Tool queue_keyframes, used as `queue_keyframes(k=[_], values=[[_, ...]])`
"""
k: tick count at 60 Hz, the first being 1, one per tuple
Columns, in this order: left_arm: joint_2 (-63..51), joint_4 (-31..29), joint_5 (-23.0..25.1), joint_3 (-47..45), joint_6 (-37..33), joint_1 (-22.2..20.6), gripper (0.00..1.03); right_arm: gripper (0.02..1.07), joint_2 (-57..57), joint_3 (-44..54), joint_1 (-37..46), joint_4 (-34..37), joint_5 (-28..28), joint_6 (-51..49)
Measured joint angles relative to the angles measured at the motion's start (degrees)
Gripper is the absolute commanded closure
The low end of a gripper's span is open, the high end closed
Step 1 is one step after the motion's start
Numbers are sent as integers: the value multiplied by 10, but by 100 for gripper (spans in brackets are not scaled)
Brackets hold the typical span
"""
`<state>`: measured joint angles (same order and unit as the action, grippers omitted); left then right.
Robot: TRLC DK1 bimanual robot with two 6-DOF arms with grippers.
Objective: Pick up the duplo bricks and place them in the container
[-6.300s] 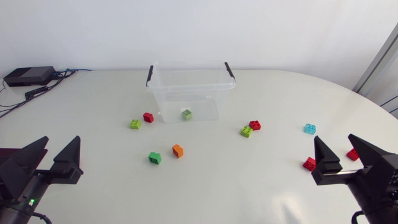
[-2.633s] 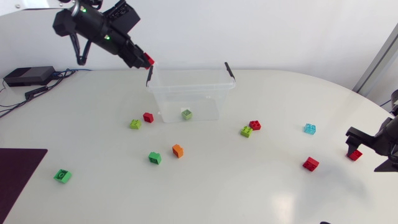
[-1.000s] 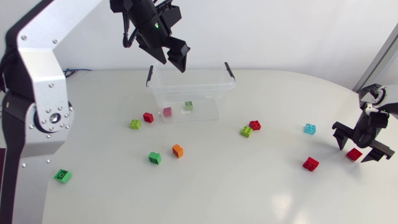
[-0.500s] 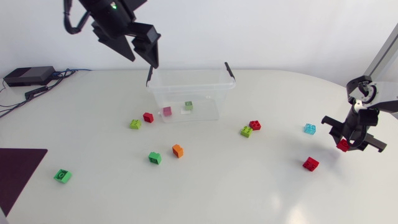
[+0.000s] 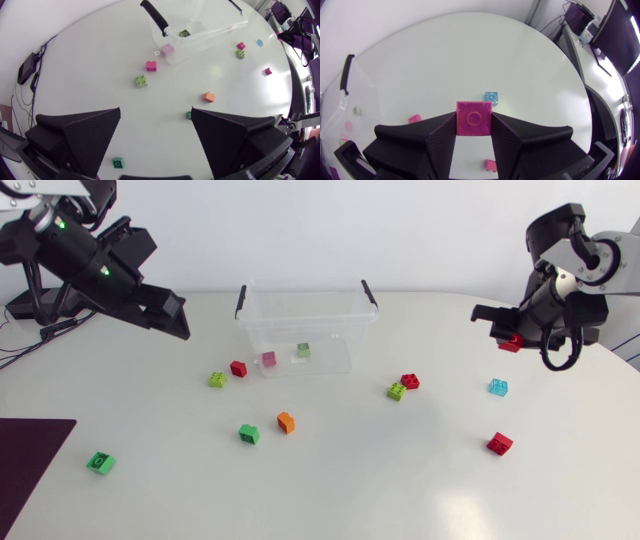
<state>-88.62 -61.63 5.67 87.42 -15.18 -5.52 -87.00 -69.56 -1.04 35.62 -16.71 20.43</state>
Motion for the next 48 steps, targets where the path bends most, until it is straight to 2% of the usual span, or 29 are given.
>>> queue_keyframes(k=[8,11,22,33,48], values=[[19,92,0,-100,-14,30,6,77,1,-37,-53,6,6,-13],[20,159,0,-148,-16,45,6,77,0,-52,-90,6,7,-17],[13,301,0,-228,-16,50,6,77,-18,-92,-160,6,10,-34],[-54,406,0,-255,-16,38,6,77,-47,-143,-191,3,10,-54],[-133,502,0,-256,-13,36,6,77,-99,-181,-233,-16,10,-68]])
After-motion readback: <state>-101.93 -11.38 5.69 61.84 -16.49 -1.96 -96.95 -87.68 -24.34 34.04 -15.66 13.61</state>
